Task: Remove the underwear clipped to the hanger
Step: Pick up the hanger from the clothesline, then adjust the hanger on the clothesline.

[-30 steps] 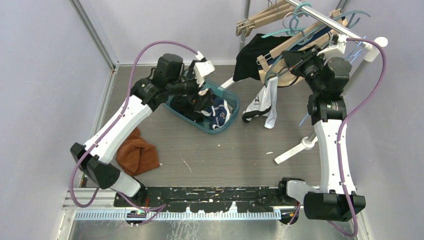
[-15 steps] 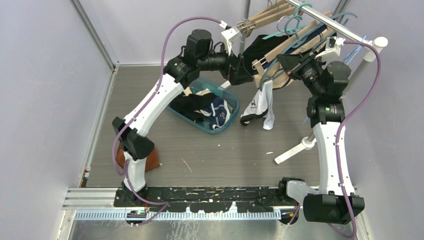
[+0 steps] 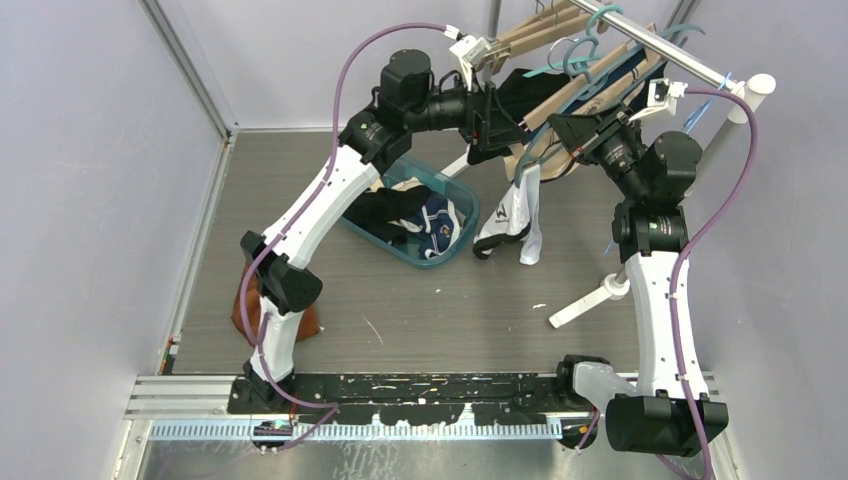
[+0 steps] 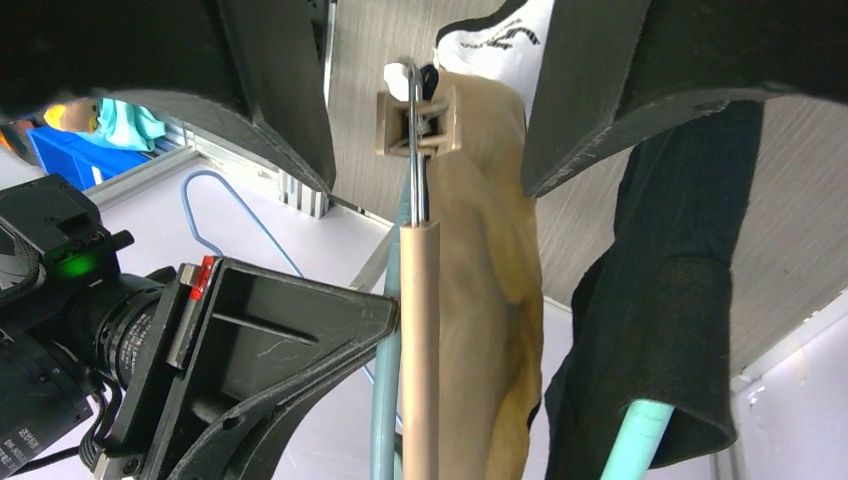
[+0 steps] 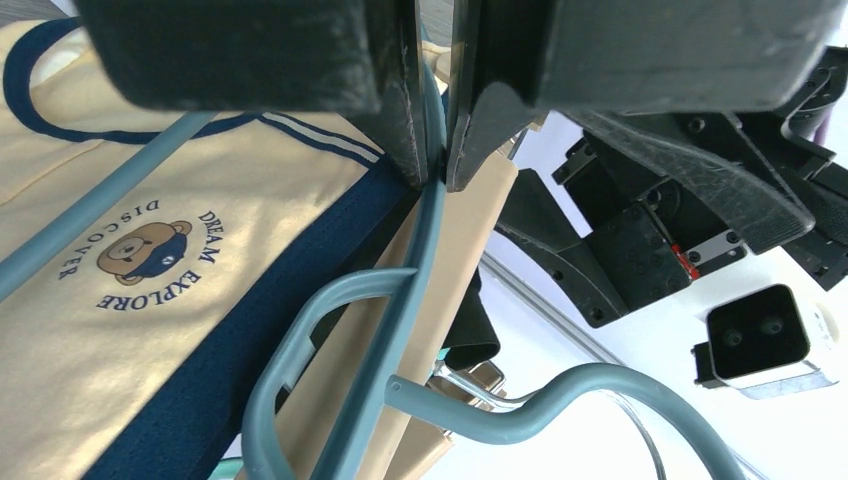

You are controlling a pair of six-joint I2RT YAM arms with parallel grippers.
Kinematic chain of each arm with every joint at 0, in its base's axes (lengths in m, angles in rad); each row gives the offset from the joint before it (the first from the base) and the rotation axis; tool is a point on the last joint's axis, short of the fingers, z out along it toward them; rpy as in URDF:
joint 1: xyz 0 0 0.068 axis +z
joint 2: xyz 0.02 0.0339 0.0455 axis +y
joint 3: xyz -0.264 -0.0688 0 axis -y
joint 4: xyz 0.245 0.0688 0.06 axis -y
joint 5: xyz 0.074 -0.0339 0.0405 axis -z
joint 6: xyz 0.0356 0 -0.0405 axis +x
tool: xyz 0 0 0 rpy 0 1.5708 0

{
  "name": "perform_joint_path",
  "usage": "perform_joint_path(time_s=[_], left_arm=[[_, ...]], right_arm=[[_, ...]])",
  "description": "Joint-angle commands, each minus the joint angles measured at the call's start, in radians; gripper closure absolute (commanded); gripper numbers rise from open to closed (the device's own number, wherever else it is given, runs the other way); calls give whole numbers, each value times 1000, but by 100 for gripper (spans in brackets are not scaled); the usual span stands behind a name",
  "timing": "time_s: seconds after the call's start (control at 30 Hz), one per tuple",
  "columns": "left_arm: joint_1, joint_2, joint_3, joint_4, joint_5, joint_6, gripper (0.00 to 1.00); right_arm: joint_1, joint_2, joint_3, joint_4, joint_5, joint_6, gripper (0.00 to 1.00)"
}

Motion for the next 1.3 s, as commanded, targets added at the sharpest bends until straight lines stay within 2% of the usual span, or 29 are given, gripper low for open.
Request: perform_joint_path(time_s=[0.0,0.23,0.3,0.4,0.47,0.63,0.97,1.27], left_arm=[[-21,32,71,88,20,-50,34],[-44,79,146,91,-28,-47,44],[-43,81,152,84,-39,-39,40],[-42,81,167,66,-46,-25,28],[-41,80,178,58,-50,-19,27],[-36,75,178,46,-52,12,45],[-37,90,157,69,-27,18,72],[-39,102,157,70,-23,28,77]], right_arm=[[-4,-23,19,147,-38,22,99],[-5,-30,1,152,-50,12,99],[-5,-33,-2,147,-50,0,99],[-5,-39,-17,143,-52,-11,99],[-5,-41,-25,142,-52,-15,99],[-6,-45,-28,146,-59,-18,99],[-5,-49,-22,149,-76,-15,99],[-5,-47,-21,155,-88,-8,99]])
